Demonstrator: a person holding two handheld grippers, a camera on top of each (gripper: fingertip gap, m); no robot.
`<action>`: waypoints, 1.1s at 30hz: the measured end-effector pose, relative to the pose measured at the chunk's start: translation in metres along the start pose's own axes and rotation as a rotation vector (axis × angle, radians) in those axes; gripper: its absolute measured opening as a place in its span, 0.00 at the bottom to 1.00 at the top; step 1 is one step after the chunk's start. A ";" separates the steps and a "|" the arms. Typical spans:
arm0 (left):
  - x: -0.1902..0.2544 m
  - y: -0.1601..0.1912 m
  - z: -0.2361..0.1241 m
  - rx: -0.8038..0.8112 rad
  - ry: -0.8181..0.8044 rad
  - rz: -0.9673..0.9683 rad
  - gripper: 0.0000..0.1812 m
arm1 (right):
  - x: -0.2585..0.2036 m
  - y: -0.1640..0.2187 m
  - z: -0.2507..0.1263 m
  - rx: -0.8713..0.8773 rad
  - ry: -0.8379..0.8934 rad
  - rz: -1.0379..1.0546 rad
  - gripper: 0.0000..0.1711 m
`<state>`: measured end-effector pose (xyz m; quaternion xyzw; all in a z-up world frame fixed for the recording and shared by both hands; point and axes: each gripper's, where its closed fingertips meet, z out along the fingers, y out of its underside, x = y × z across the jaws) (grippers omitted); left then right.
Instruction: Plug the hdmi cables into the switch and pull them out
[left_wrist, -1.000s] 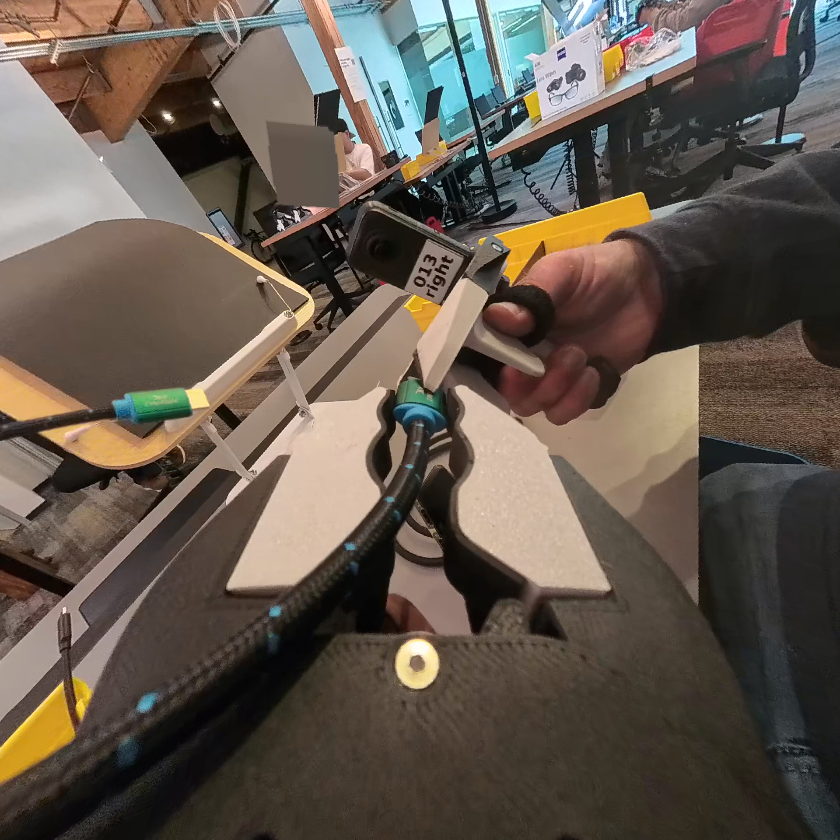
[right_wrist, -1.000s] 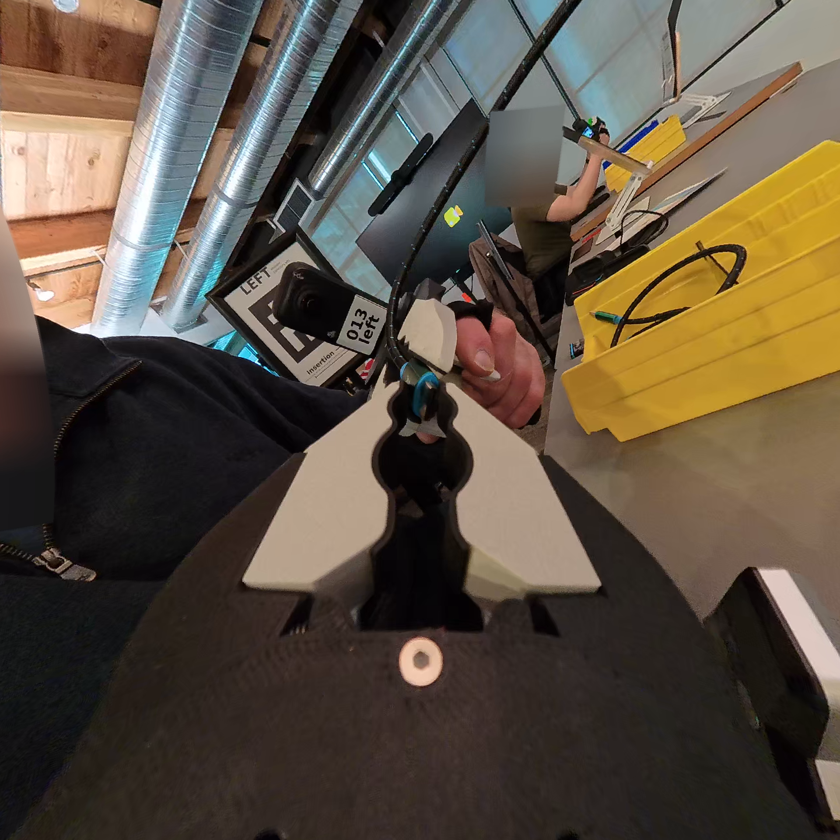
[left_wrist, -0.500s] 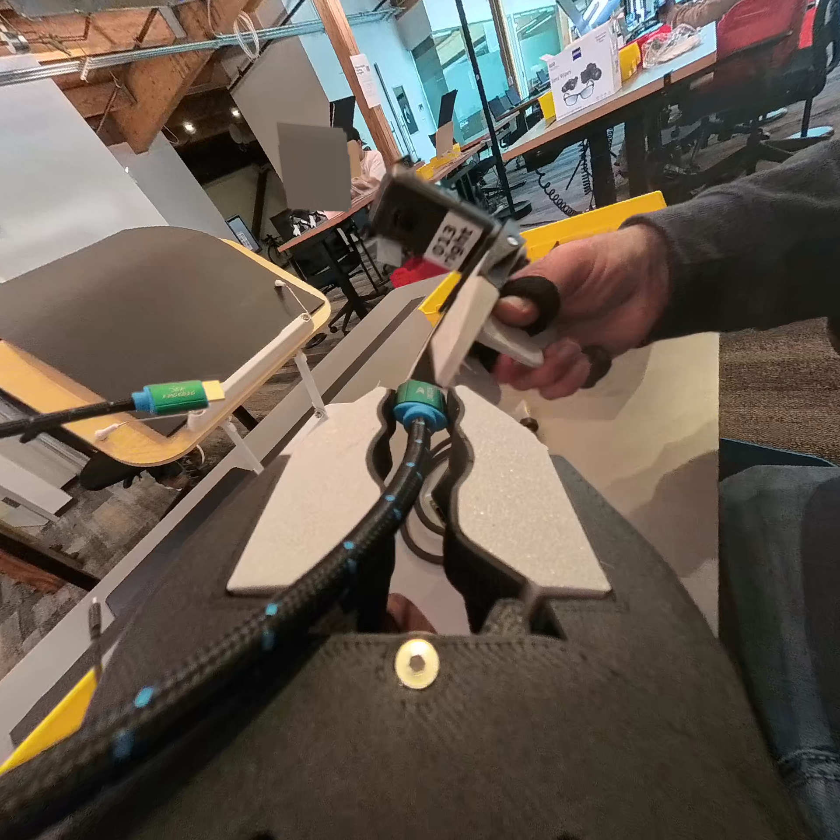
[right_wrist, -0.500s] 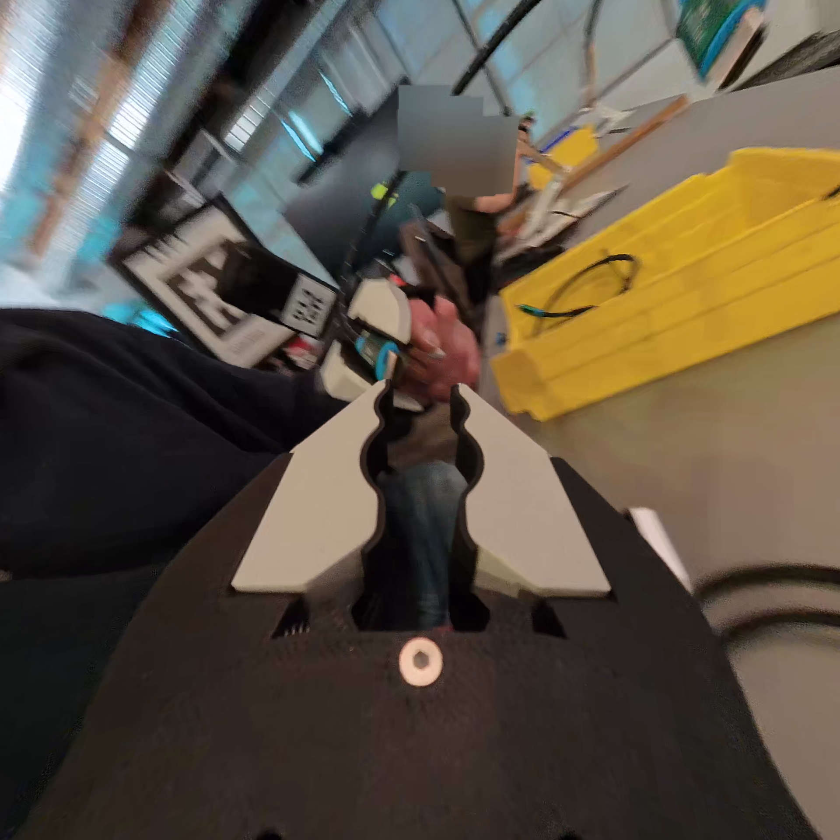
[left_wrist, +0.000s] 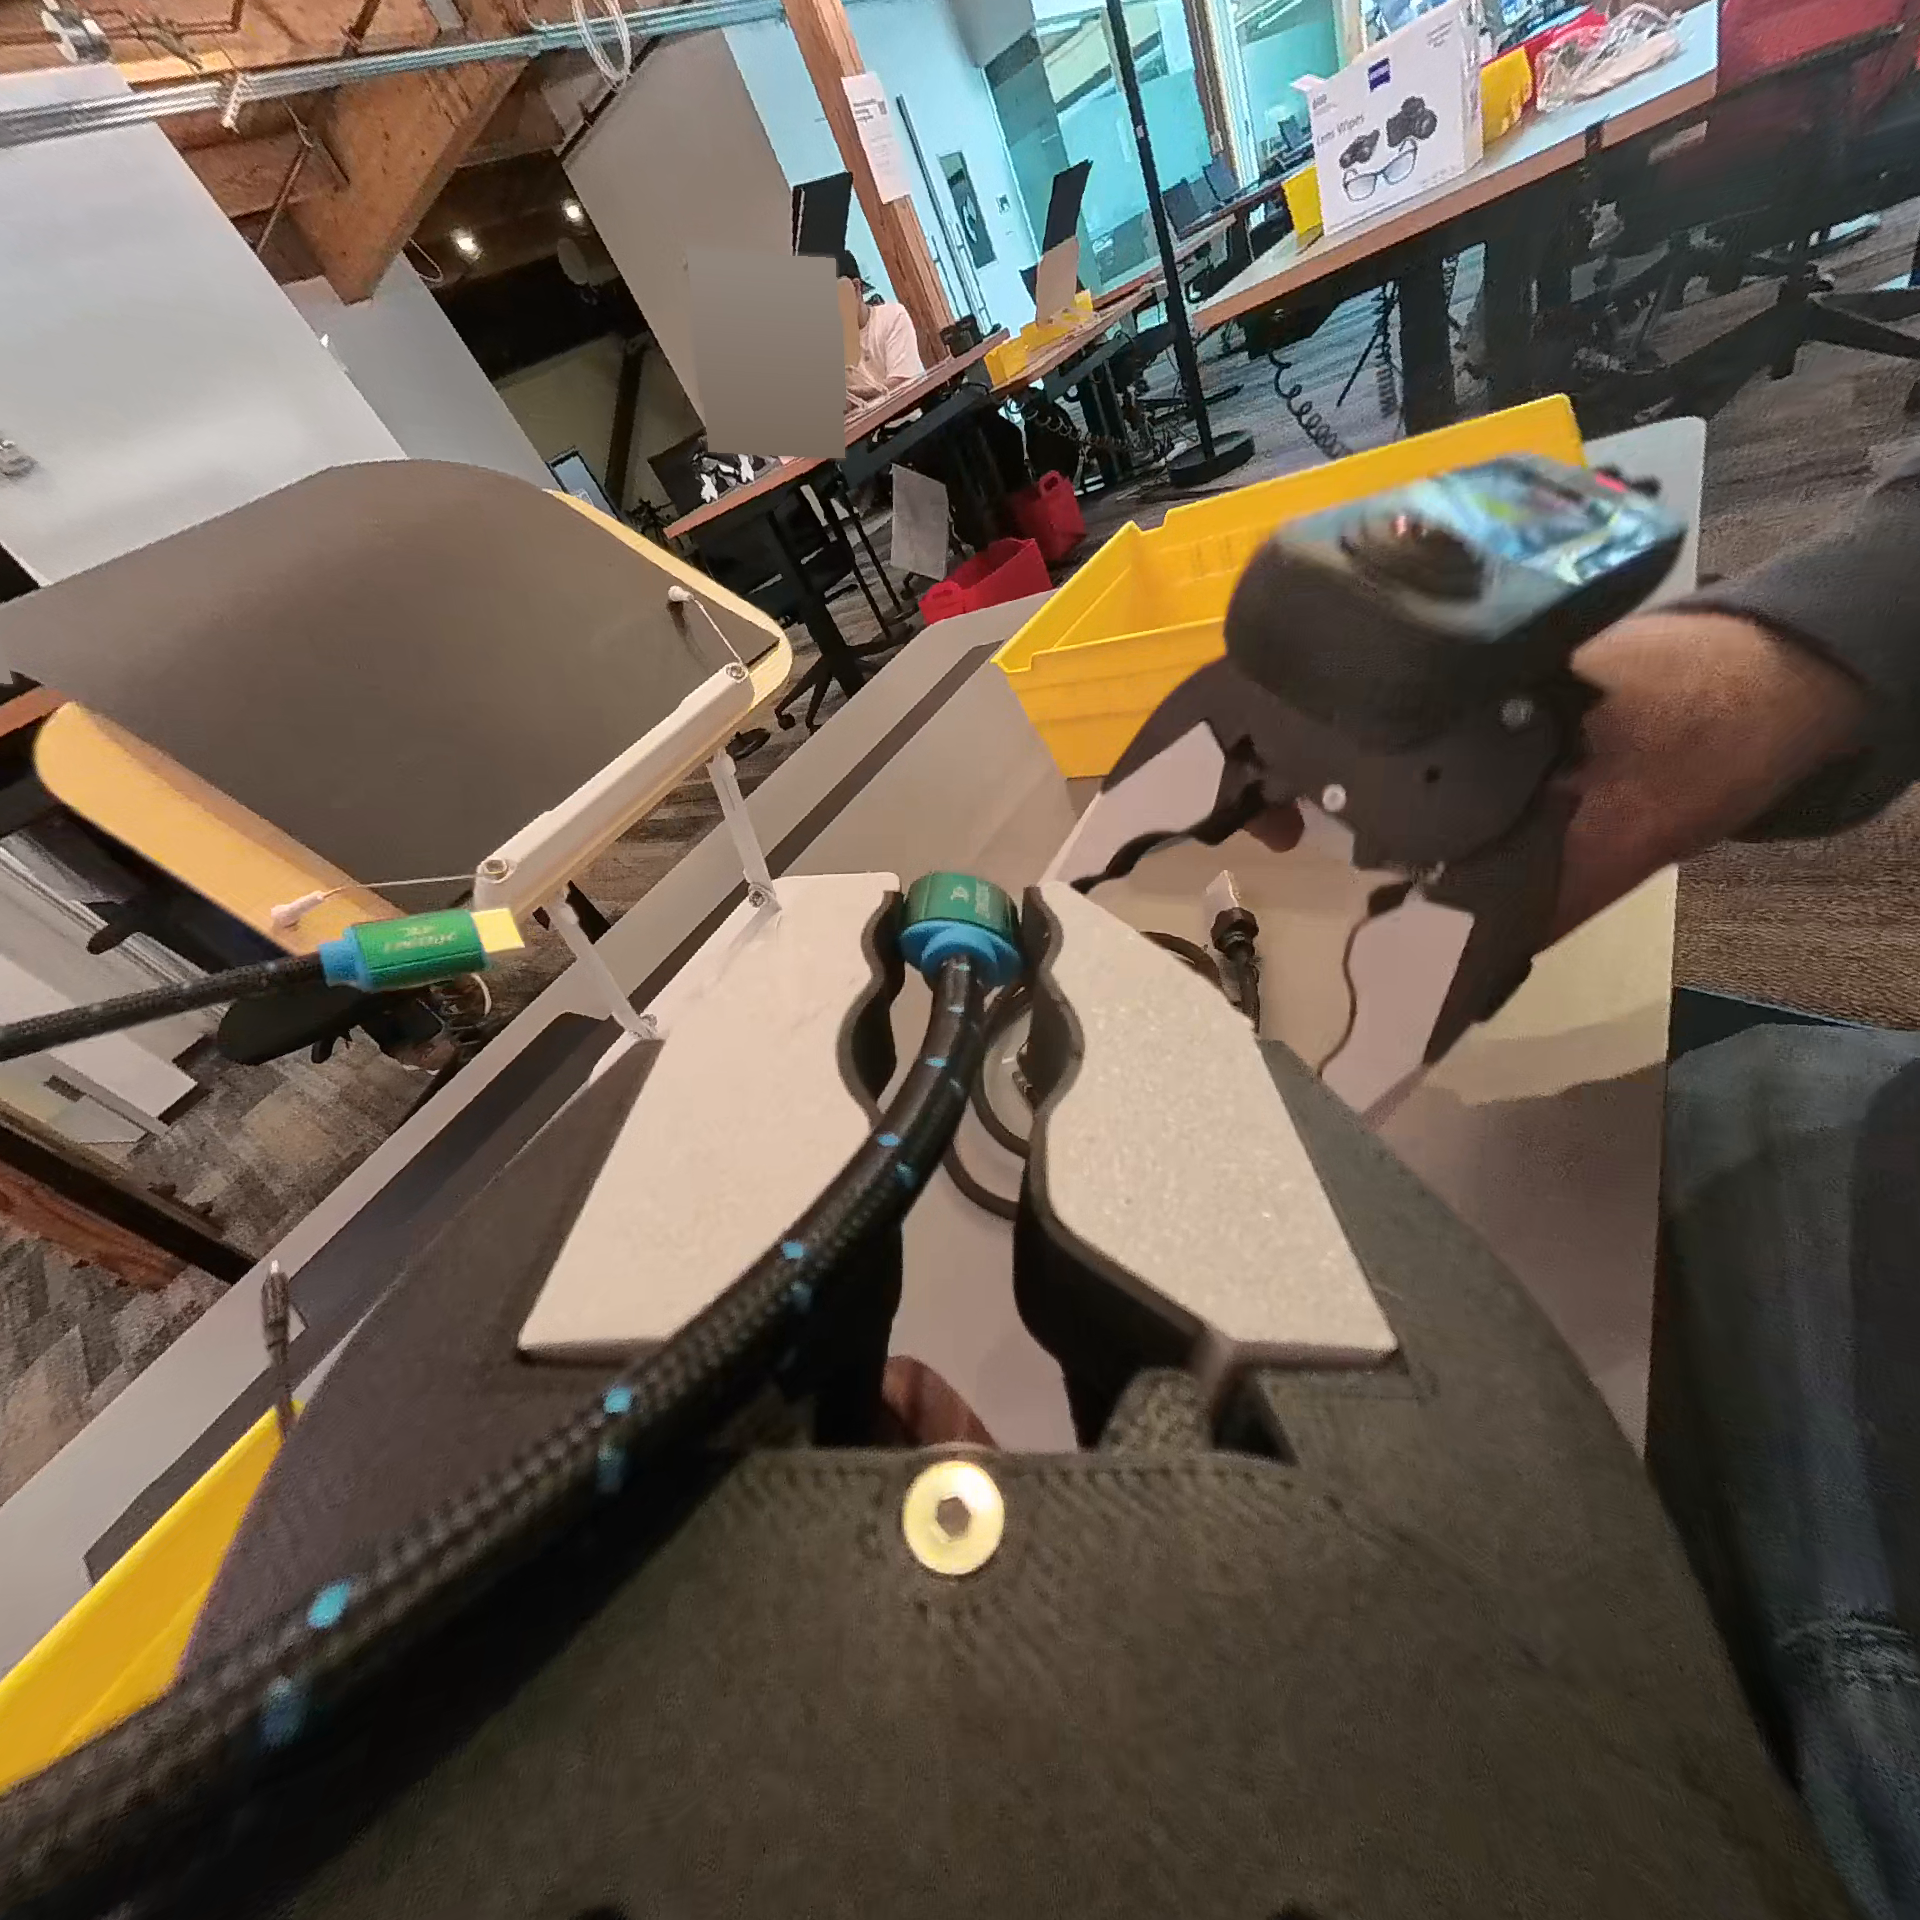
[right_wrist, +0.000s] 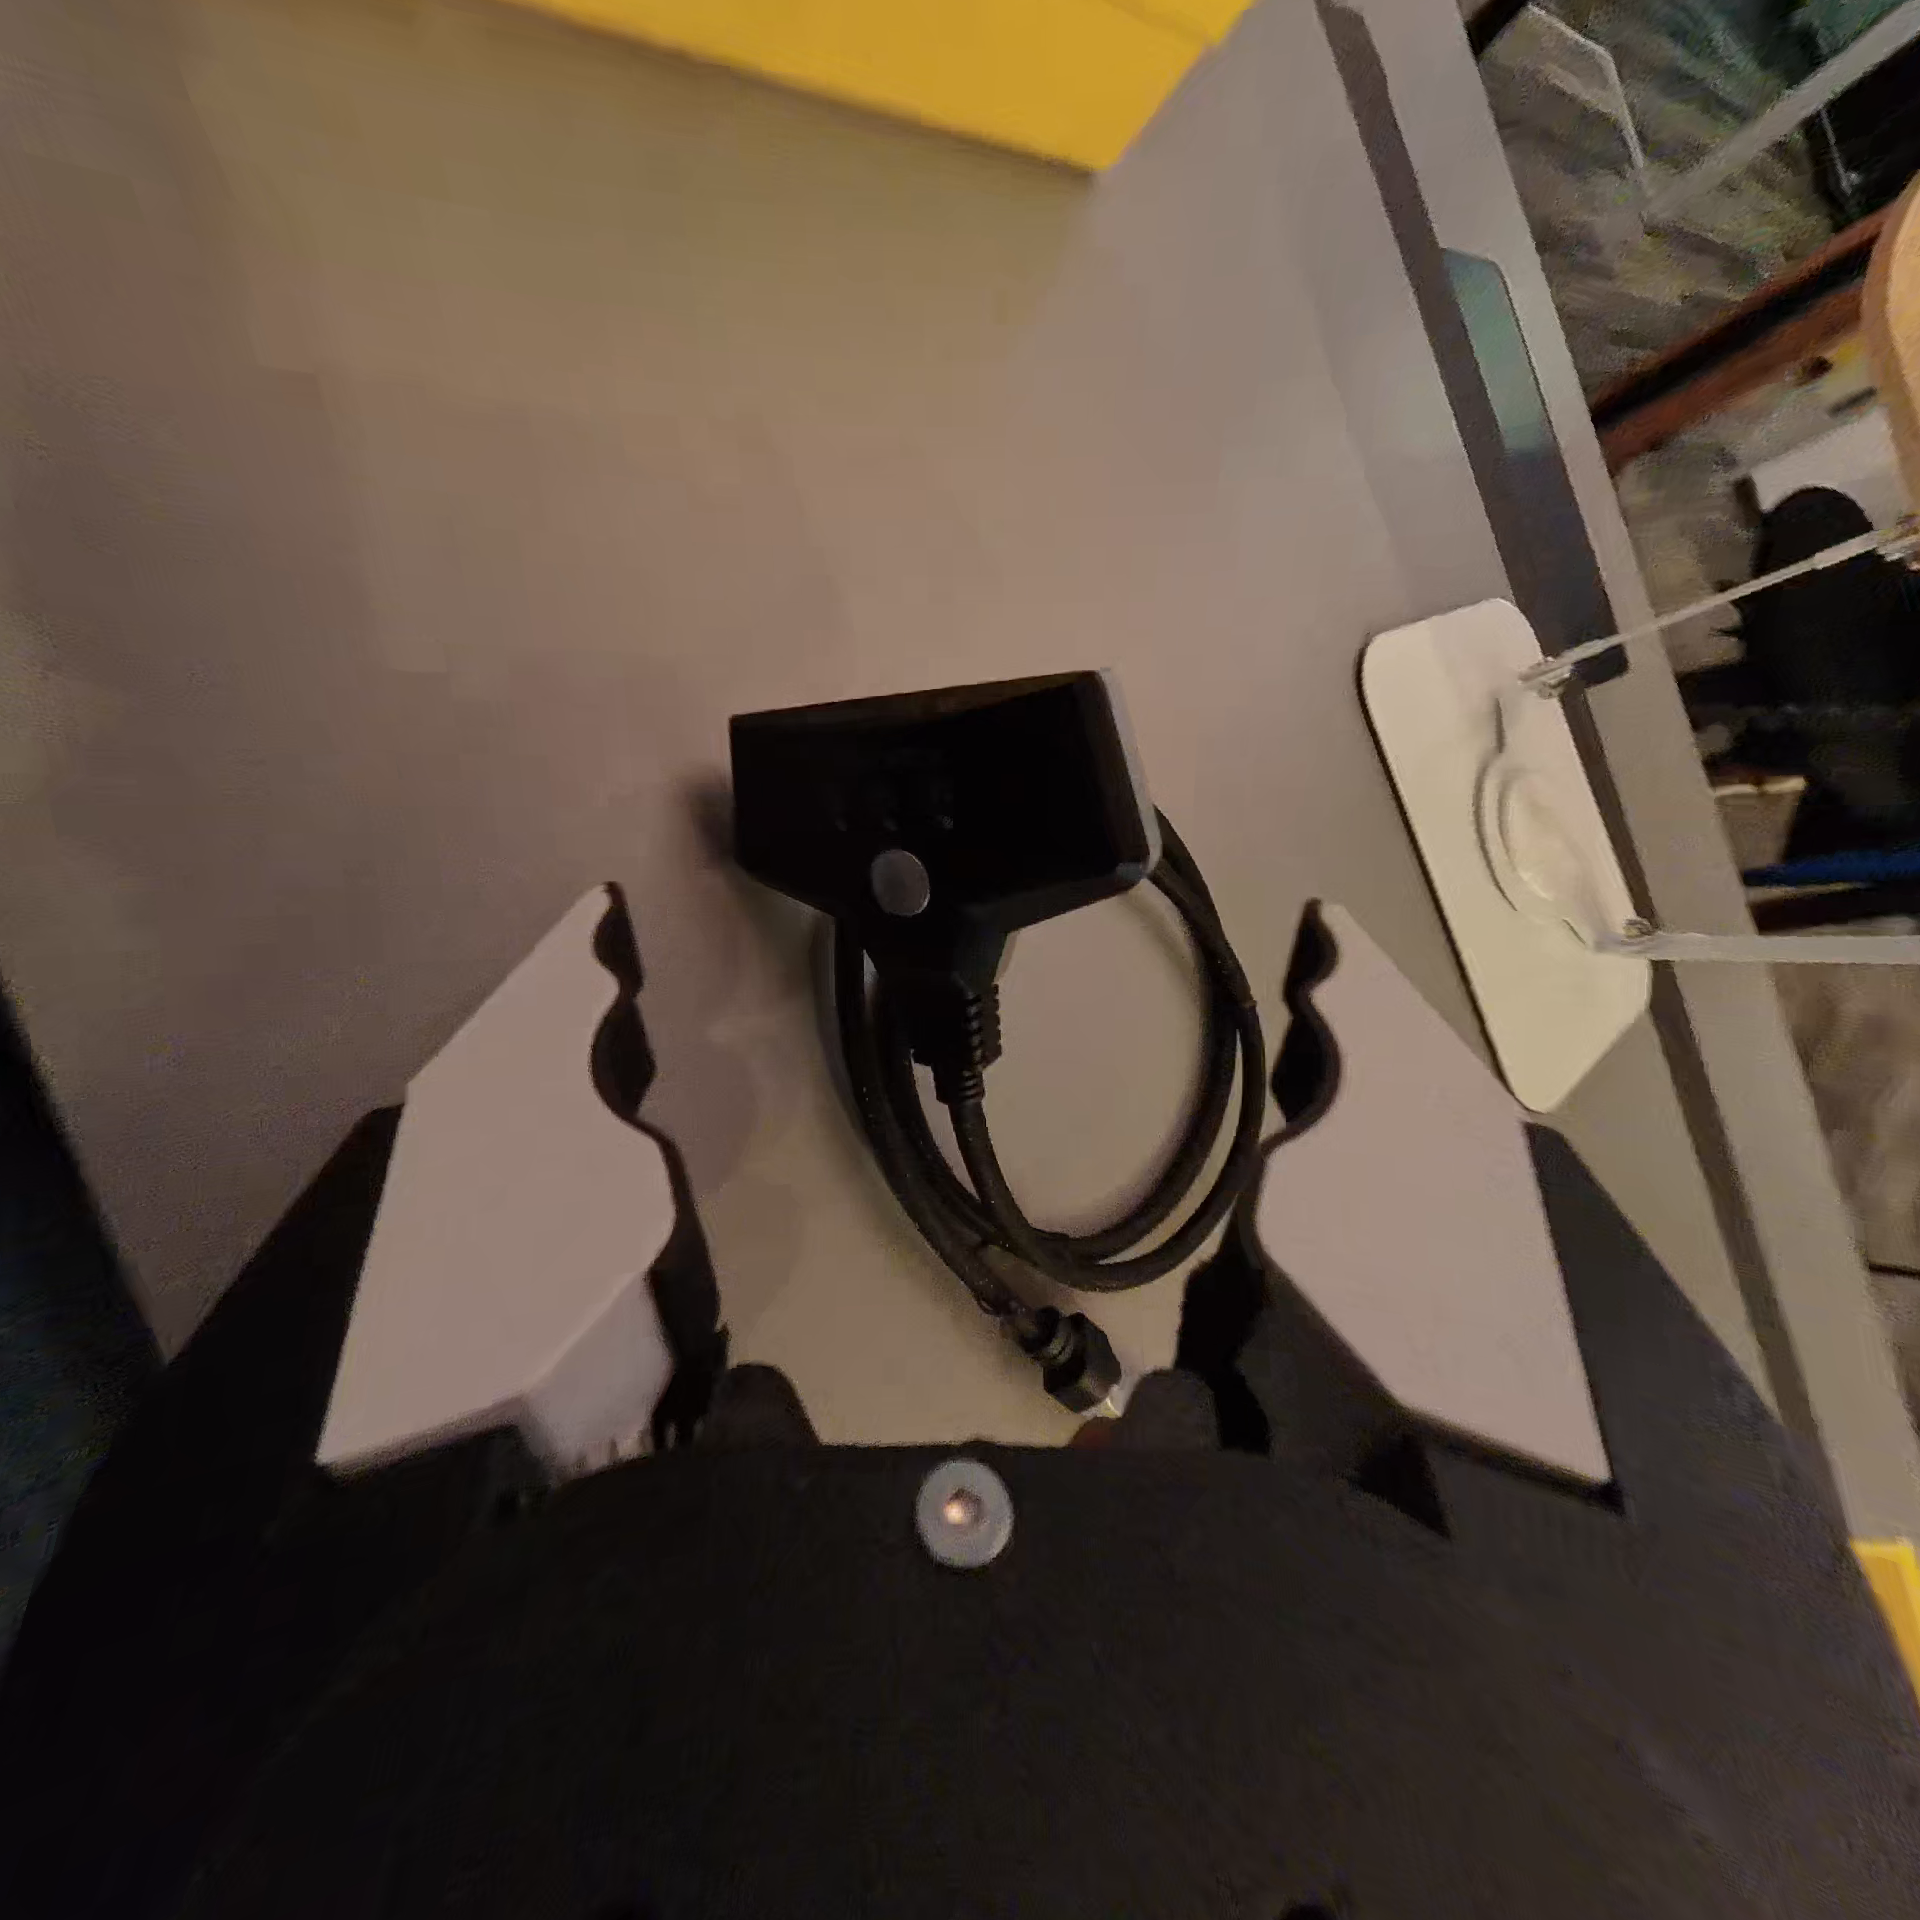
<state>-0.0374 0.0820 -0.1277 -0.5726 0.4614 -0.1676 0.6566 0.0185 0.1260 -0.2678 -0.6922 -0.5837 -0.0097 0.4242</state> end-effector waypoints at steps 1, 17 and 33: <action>-0.001 0.000 -0.001 0.002 -0.003 -0.002 0.11 | -0.002 -0.001 0.005 -0.011 0.017 -0.017 0.74; -0.015 0.010 -0.010 0.013 -0.018 -0.070 0.11 | -0.013 -0.002 0.065 -0.096 -0.188 0.038 0.66; -0.017 0.026 -0.004 -0.016 -0.008 -0.121 0.11 | 0.003 -0.008 0.036 0.004 -0.579 0.205 0.28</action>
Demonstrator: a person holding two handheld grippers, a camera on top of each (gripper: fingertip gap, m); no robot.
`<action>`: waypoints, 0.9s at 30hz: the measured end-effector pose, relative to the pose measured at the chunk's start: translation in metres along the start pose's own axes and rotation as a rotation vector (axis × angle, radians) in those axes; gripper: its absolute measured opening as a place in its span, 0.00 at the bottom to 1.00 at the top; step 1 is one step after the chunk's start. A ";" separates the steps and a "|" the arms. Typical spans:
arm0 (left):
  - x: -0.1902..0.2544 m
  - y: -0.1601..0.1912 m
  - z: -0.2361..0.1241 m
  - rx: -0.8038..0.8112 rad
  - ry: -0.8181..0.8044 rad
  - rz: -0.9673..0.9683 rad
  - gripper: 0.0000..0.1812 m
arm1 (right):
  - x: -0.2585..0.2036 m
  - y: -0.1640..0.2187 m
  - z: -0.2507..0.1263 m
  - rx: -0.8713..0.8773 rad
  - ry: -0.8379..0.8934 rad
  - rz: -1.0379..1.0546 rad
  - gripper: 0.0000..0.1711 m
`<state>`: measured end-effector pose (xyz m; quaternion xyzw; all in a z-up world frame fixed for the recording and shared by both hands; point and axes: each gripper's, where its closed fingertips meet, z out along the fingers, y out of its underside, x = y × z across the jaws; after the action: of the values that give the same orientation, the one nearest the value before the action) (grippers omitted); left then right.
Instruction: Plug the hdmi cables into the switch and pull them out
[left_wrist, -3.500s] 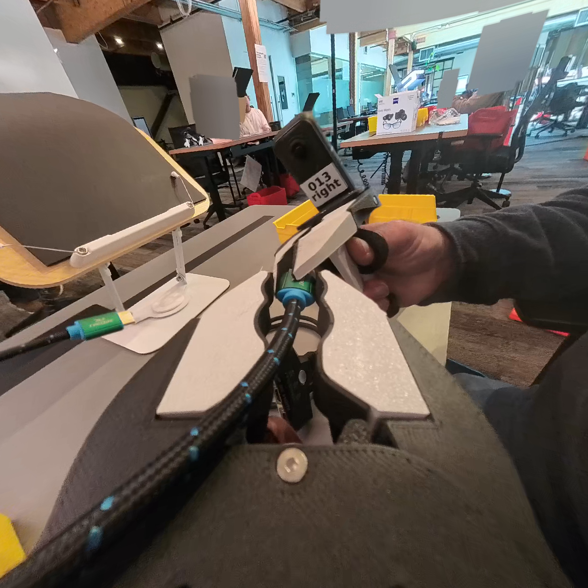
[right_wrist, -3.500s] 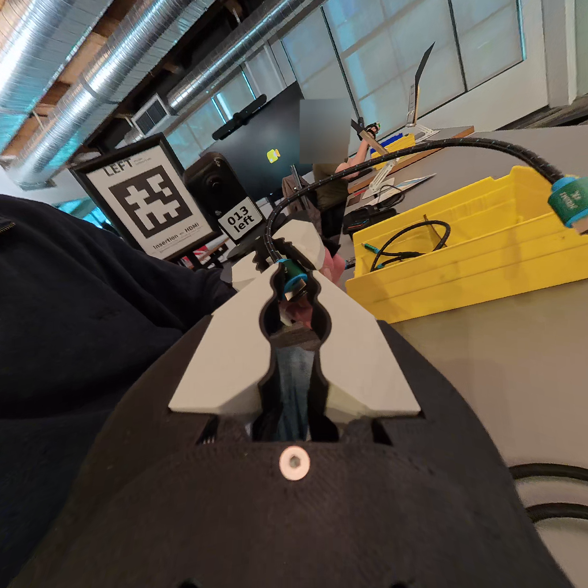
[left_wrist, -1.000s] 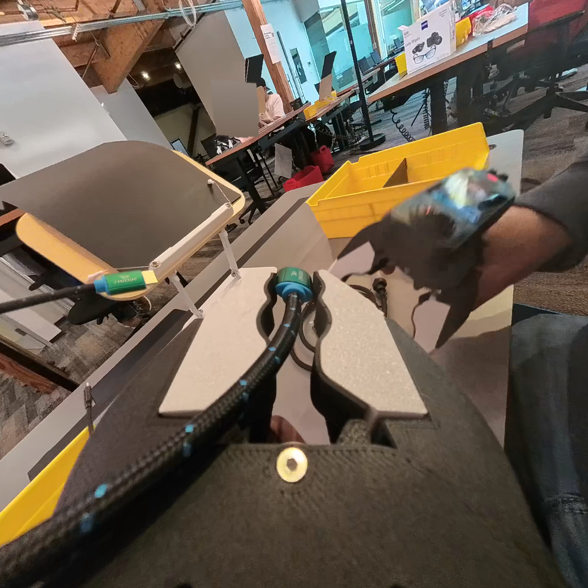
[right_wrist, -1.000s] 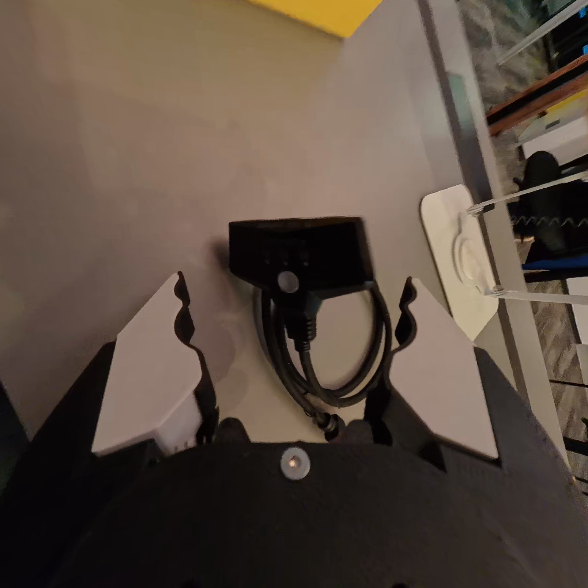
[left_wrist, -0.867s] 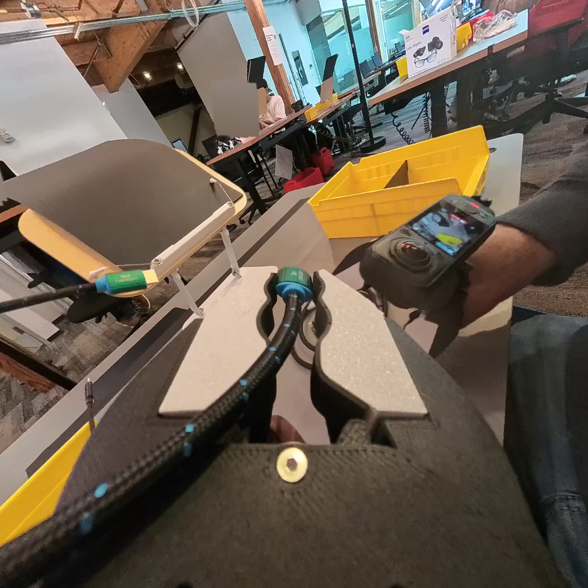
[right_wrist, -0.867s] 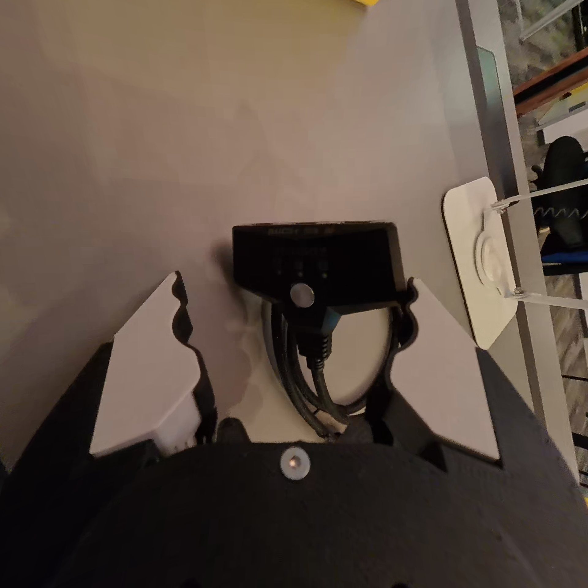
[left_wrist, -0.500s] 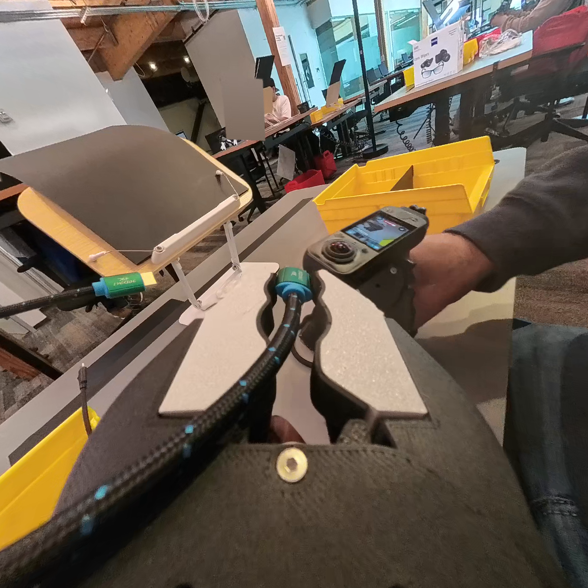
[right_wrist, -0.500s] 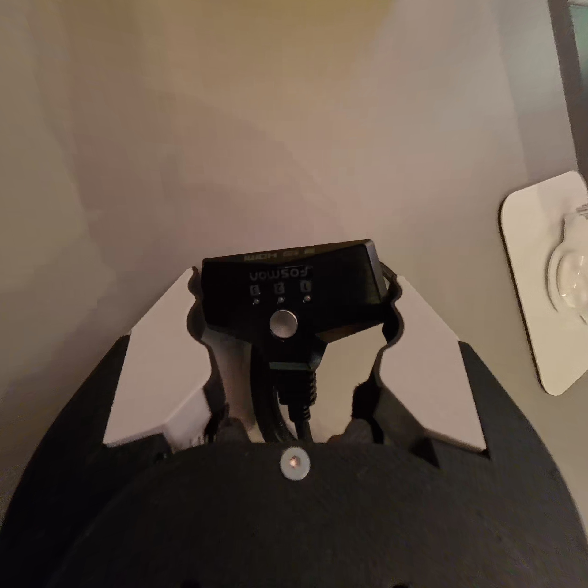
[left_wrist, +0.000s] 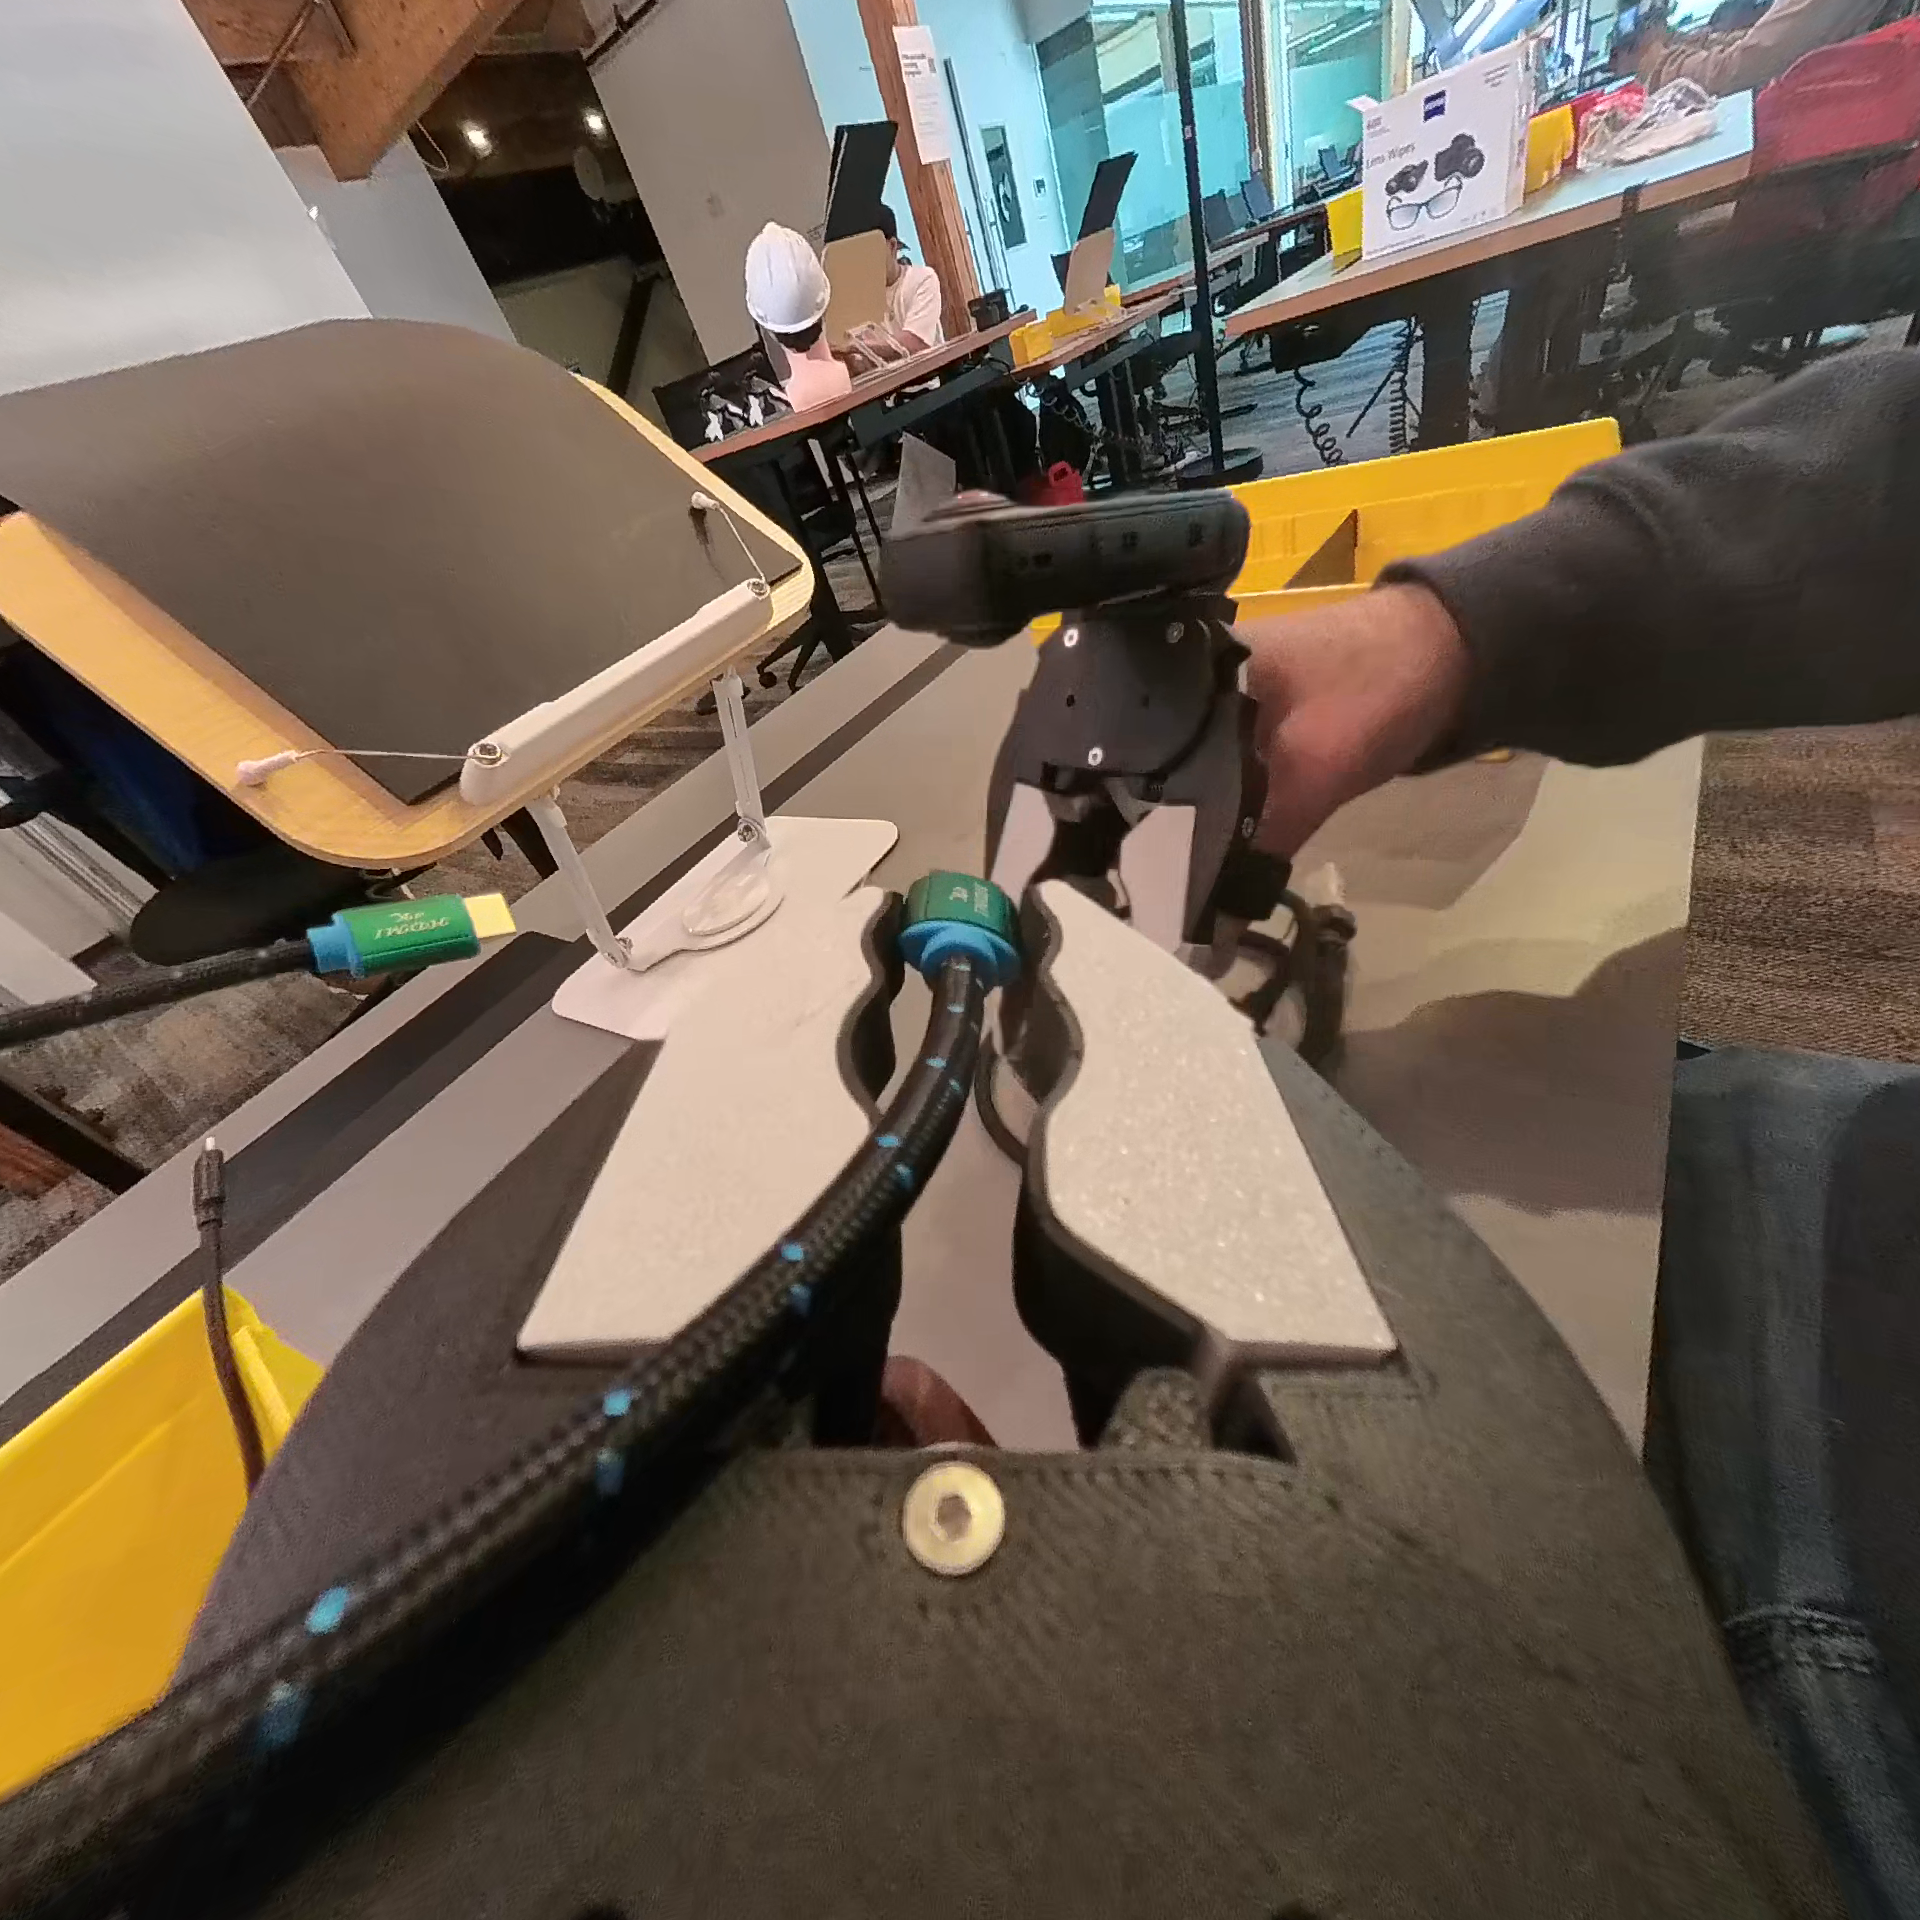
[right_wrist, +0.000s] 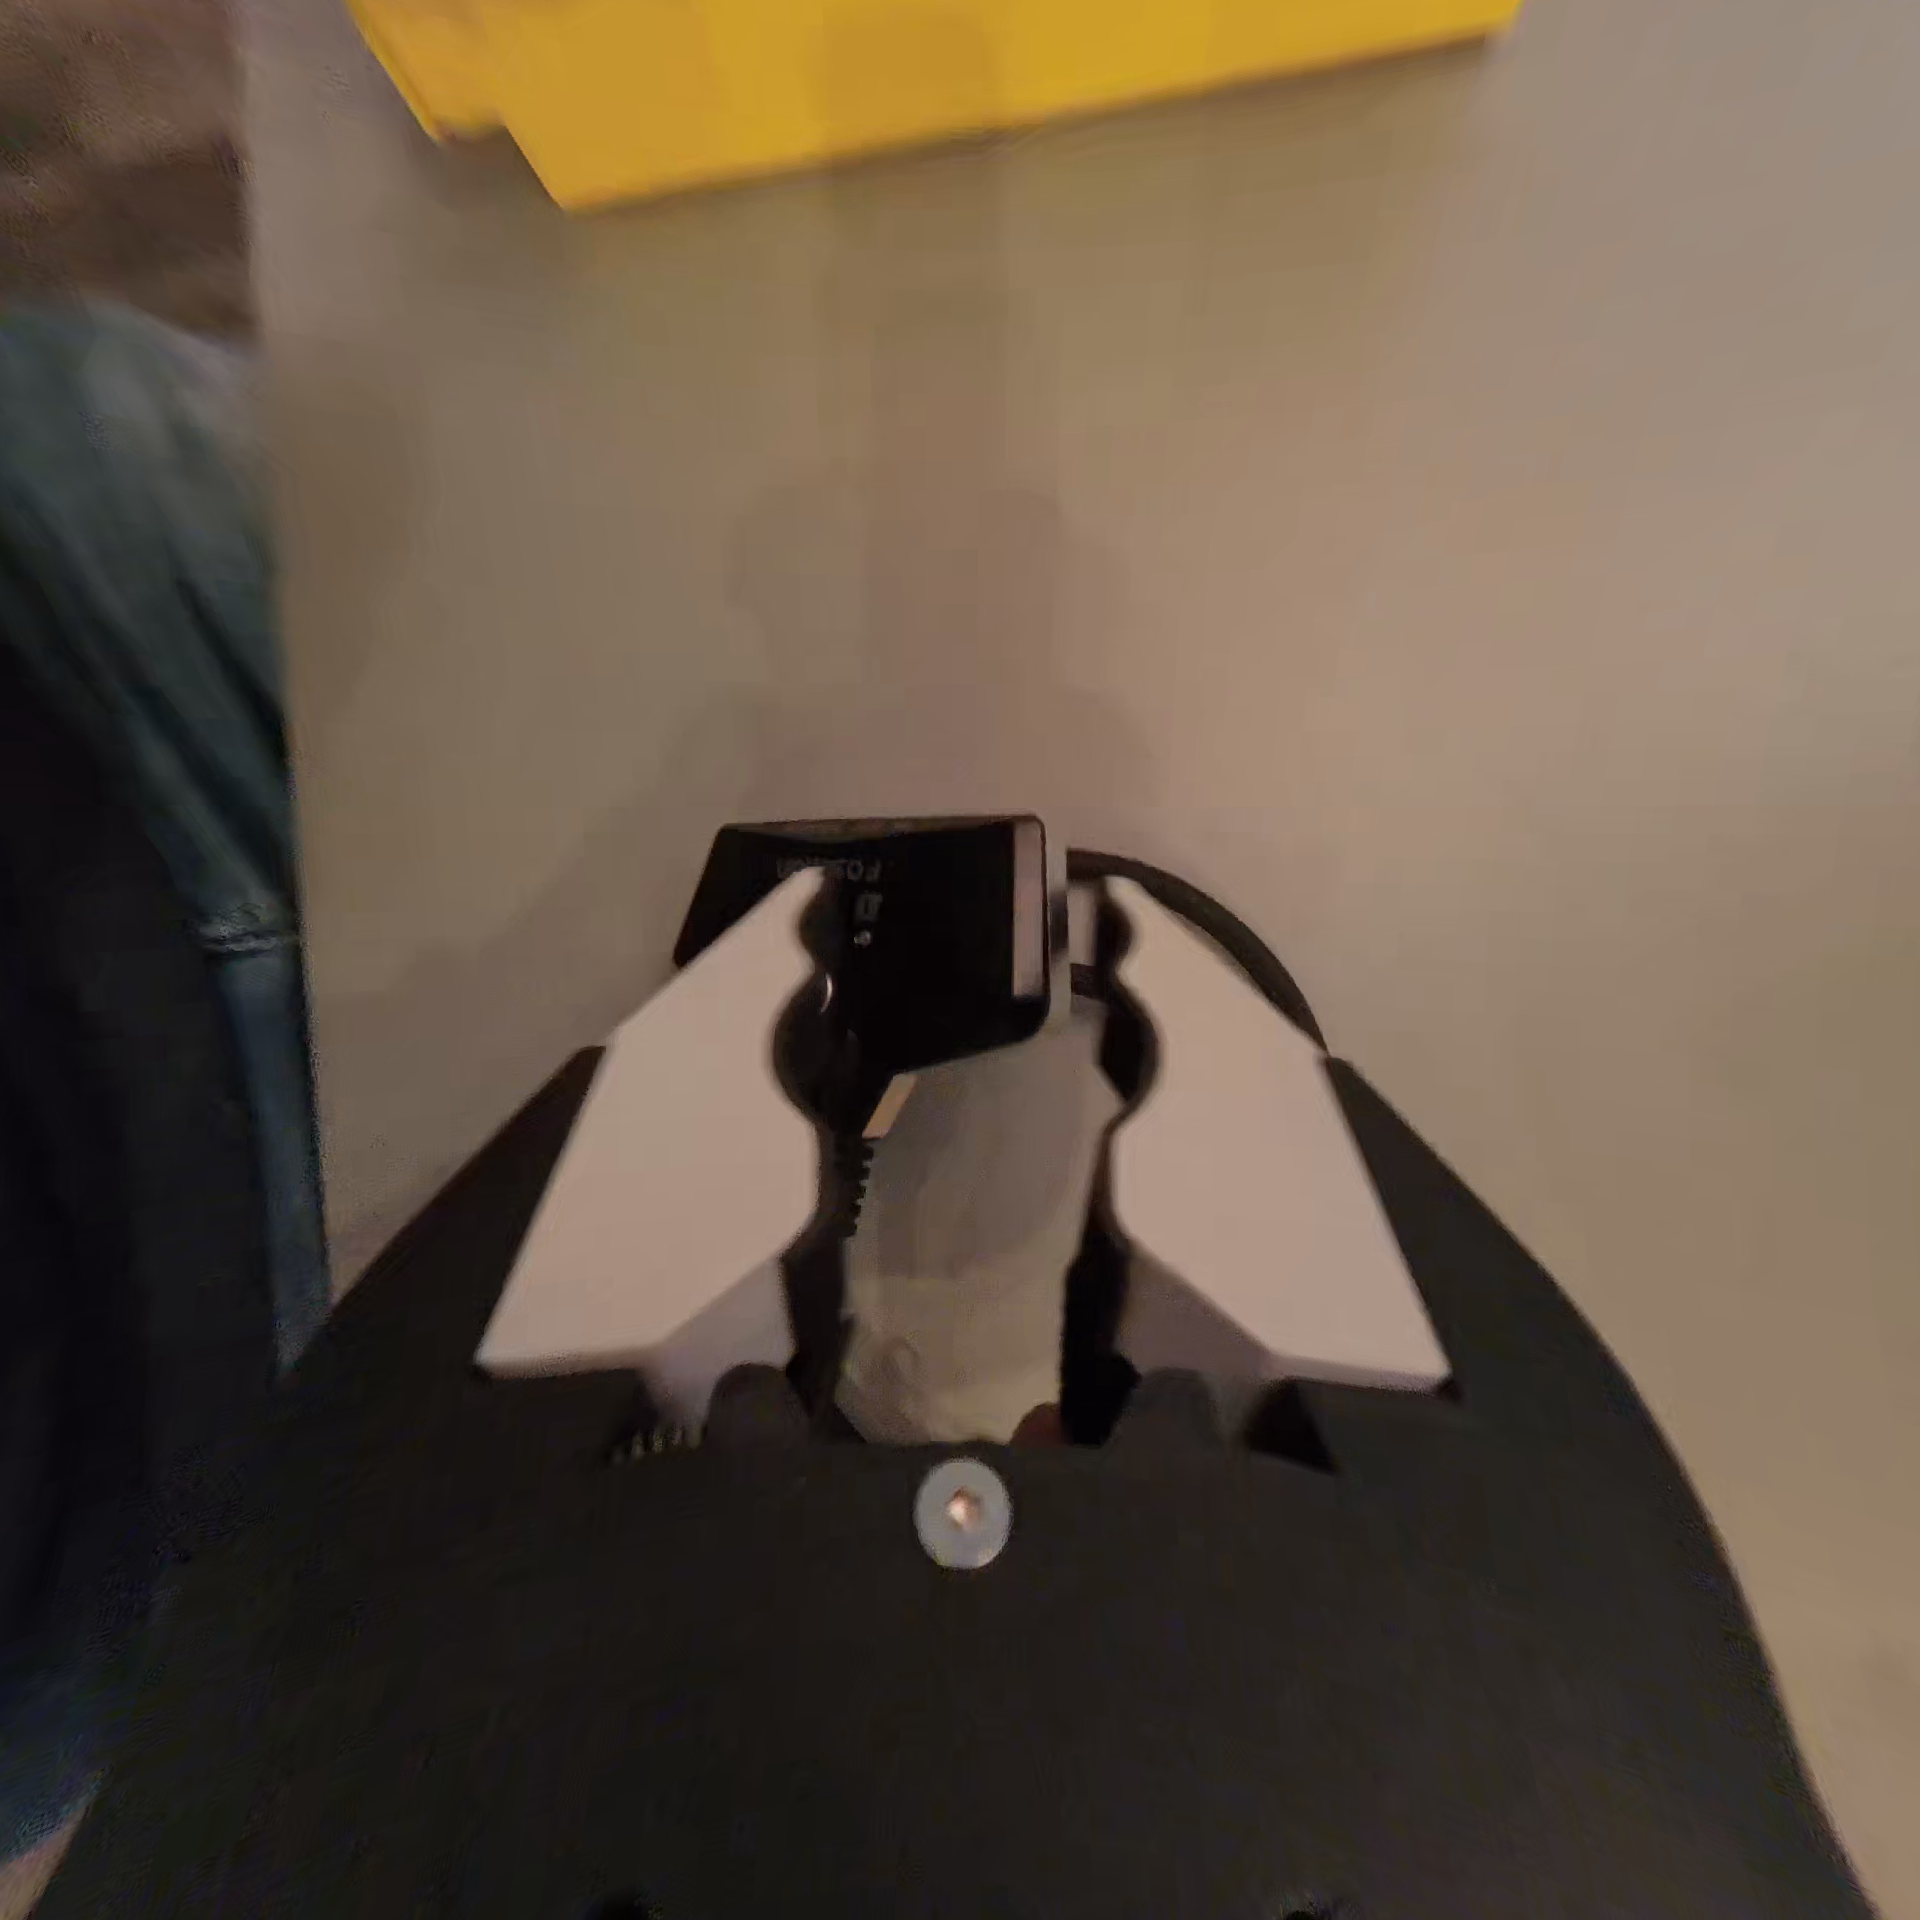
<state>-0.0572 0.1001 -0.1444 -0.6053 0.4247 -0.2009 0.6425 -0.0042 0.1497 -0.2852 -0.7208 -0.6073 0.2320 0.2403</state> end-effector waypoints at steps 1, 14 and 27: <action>0.001 0.001 0.001 -0.003 0.002 0.000 0.11 | 0.000 0.001 -0.001 -0.011 0.021 -0.011 0.39; 0.007 0.003 0.003 -0.008 0.020 0.005 0.11 | -0.014 0.036 -0.002 -0.242 0.513 -0.397 0.60; 0.005 0.002 0.002 -0.007 0.014 0.005 0.11 | -0.003 0.040 0.013 -0.211 0.331 -0.263 0.20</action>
<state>-0.0536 0.0977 -0.1479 -0.6053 0.4314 -0.2021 0.6378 0.0177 0.1417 -0.3197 -0.6847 -0.6694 0.0125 0.2880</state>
